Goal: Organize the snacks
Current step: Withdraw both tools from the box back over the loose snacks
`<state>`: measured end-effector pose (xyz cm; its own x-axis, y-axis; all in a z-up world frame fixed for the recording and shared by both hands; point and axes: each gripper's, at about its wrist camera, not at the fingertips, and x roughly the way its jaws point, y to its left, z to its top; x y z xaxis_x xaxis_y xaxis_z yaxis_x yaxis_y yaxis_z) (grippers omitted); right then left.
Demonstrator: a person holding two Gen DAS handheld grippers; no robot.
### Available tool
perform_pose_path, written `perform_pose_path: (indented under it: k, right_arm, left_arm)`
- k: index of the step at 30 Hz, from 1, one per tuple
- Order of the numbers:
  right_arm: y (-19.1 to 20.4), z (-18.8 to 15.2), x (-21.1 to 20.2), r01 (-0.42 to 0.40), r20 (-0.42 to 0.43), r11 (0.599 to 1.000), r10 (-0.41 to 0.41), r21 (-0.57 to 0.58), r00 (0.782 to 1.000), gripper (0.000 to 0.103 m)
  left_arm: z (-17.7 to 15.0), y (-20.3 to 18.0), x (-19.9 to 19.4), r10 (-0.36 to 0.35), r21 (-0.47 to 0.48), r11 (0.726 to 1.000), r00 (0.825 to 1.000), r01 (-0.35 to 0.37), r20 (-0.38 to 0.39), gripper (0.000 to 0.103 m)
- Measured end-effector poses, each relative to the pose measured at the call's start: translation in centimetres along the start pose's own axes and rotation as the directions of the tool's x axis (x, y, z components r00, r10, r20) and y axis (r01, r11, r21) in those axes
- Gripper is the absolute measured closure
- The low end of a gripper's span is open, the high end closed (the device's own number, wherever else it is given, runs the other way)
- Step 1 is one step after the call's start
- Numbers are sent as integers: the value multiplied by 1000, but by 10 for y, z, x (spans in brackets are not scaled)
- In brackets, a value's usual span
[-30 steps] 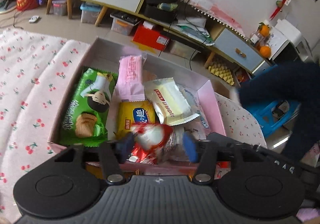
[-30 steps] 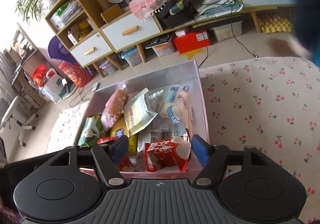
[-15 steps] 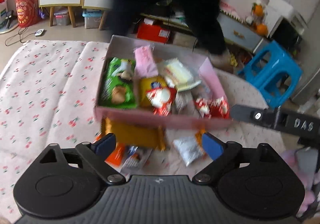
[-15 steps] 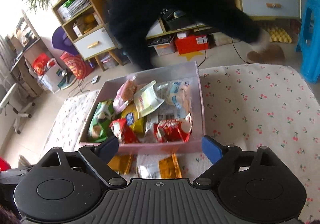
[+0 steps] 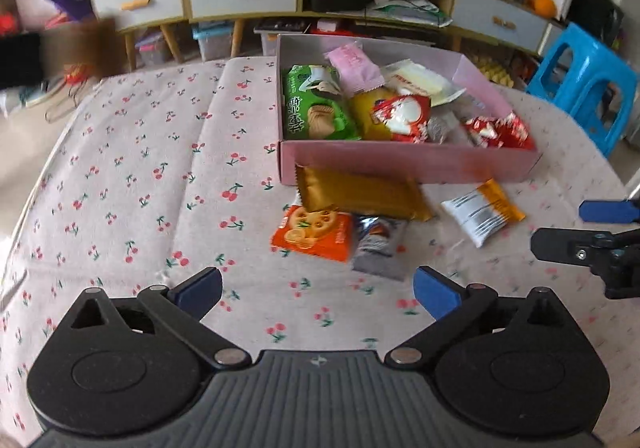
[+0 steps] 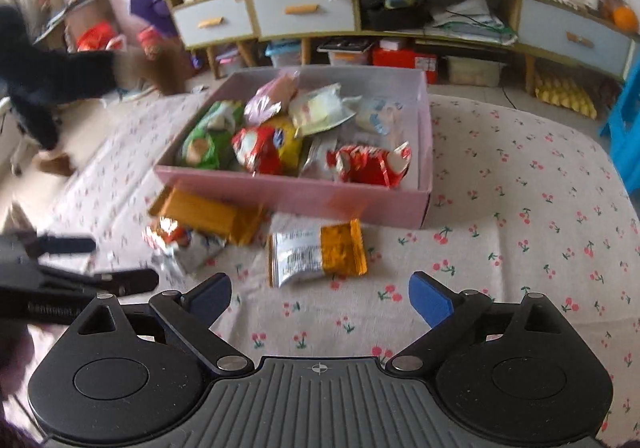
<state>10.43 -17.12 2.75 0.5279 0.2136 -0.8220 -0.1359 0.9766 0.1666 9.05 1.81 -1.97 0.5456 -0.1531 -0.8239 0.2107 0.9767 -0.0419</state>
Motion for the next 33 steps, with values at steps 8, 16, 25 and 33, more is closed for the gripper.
perform_pose_path:
  k: [8, 16, 25, 33]
  right_arm:
    - [-1, -16, 22, 4, -5, 995, -4, -95, 1000, 6]
    - [-15, -19, 40, -25, 8, 994, 26, -107, 1000, 6]
    - [-8, -19, 50, -41, 48, 984, 50, -173, 998, 6]
    - [-2, -14, 58, -24, 78, 984, 39, -178, 996, 8]
  left_arm:
    - [-5, -3, 7, -105, 116, 988, 994, 101, 27, 24]
    - [-3, -17, 4, -223, 178, 962, 973, 209, 60, 48]
    - [-1, -21, 19, -200, 182, 964, 980, 195, 9, 70]
    - [-2, -23, 19, -197, 167, 967, 980, 194, 5, 73]
